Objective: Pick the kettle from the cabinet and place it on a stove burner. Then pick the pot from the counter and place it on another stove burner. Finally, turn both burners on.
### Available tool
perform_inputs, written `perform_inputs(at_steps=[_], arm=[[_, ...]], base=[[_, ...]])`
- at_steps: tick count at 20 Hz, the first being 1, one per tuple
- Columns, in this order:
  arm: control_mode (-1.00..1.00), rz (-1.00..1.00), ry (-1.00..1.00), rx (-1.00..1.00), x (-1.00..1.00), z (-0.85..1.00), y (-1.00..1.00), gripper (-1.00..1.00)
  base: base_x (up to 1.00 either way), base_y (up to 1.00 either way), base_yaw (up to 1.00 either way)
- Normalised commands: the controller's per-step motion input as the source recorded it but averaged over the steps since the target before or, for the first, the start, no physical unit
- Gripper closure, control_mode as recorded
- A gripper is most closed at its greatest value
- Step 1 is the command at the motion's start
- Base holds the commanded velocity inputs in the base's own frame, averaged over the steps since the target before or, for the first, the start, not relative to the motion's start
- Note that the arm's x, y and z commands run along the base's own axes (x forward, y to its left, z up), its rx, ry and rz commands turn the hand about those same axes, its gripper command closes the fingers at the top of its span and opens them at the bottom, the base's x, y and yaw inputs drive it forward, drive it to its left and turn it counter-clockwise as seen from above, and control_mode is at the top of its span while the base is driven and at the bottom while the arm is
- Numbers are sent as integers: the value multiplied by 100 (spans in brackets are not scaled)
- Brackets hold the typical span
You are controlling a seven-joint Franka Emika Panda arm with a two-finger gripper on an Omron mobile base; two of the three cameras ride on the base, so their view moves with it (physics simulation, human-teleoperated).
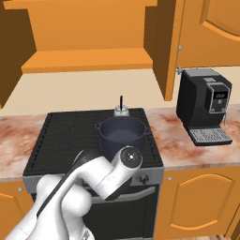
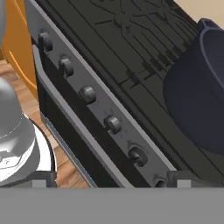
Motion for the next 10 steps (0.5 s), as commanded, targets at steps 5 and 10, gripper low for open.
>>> perform_inputs(at_steps=[5,10], arm=[[-100,-7,-3,12,-4,-24,0,-100],[-100,-9,-9,12,0,-30,0,-100]], base=[[0,0,0],[0,0,0]])
